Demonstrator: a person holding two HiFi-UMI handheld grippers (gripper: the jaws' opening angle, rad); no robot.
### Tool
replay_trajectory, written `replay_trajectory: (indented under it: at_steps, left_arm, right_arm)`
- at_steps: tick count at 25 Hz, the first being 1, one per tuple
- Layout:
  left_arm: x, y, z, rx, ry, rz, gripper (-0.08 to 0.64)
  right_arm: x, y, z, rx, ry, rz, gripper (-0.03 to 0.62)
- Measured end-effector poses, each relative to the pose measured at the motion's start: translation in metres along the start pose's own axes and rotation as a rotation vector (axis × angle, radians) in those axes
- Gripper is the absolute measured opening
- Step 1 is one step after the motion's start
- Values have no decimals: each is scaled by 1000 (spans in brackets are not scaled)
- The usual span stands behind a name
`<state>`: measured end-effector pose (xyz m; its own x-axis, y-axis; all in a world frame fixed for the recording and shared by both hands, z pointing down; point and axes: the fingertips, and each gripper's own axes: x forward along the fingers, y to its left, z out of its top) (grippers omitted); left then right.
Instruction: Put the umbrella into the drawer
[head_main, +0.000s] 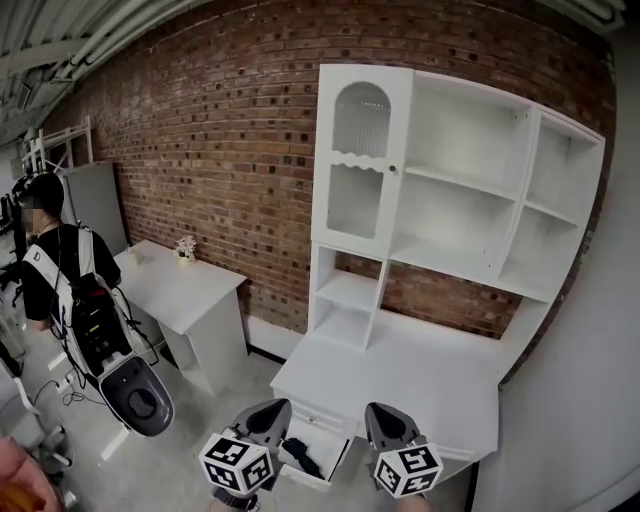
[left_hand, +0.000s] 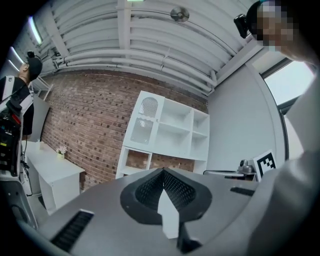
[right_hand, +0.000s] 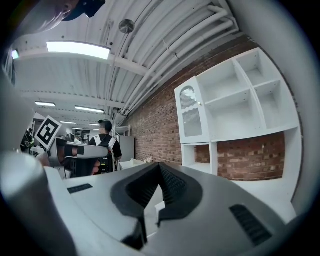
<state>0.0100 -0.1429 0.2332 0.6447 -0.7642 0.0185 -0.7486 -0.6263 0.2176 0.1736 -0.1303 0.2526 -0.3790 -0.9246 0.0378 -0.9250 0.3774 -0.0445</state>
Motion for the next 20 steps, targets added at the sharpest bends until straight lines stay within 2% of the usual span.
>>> replay_trajectory:
  at_steps: [20]
  left_arm:
    - [-21, -21, 7, 37, -16, -1, 6]
  right_arm:
    - [-25, 23, 14, -3, -39, 40, 3]
